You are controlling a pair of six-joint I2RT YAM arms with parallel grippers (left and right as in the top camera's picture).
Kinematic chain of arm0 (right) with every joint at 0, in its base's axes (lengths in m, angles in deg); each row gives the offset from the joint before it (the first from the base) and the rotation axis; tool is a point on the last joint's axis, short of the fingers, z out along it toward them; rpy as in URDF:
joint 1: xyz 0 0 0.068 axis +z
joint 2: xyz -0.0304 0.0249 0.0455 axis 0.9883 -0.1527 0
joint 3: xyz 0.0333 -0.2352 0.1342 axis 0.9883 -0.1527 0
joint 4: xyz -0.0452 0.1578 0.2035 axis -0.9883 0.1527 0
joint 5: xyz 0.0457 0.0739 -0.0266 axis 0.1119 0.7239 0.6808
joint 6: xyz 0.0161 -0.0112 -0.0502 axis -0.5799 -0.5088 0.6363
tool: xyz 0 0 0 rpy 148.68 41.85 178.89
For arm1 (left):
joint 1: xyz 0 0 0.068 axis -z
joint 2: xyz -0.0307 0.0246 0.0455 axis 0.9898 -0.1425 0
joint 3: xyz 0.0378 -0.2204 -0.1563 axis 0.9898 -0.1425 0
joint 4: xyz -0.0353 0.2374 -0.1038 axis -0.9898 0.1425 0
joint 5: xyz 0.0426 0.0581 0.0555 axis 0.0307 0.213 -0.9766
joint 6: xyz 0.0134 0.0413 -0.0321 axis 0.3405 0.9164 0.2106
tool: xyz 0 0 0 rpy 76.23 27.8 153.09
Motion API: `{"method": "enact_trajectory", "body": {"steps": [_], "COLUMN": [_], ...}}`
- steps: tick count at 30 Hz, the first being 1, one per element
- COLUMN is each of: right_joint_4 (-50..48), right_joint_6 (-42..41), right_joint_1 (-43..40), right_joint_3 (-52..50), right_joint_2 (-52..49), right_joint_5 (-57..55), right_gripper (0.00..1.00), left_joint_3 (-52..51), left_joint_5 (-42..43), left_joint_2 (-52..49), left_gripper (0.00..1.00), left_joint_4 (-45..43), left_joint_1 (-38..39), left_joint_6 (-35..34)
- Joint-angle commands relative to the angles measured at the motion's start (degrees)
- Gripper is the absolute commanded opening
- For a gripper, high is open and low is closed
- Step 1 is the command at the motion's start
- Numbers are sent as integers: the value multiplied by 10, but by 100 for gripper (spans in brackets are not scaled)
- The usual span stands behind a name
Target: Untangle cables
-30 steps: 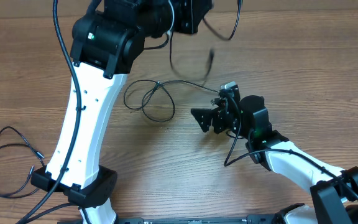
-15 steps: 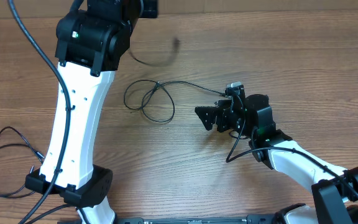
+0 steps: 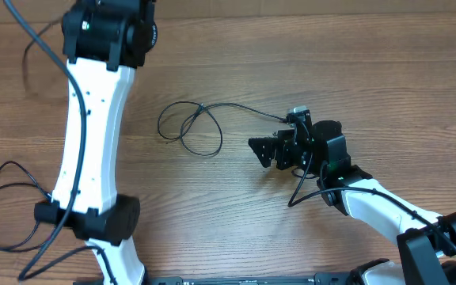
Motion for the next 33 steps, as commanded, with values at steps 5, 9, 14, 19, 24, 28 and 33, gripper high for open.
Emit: {"method": "enact_trajectory", "body": {"steps": [5, 9, 14, 19, 24, 28, 33], "right_joint_4": [4, 8, 17, 17, 17, 19, 28], "right_joint_6": [0, 0, 0, 0, 0, 0, 0], "right_joint_1": [-1, -1, -1, -1, -1, -1, -1], "right_joint_3": [6, 6, 6, 6, 6, 6, 6], "right_joint_2": [-2, -2, -2, -2, -2, -2, -2], "right_joint_5": [5, 5, 5, 5, 5, 5, 3], "right_gripper": [98, 98, 98, 98, 98, 98, 98], "left_joint_3": [9, 9, 9, 9, 9, 9, 9], "left_joint_5": [-23, -21, -20, -20, -26, -49, -50], "left_joint_2": [-43, -55, -72, -102, -131, -146, -162], "left_gripper": [4, 4, 4, 4, 4, 4, 4], "left_joint_4": [56, 83, 109, 135, 148, 146, 118], "left_joint_1": [-66, -104, -144, -171, -184, -194, -202], "left_joint_6": [-136, -206, -214, -214, -214, -214, -188]}}
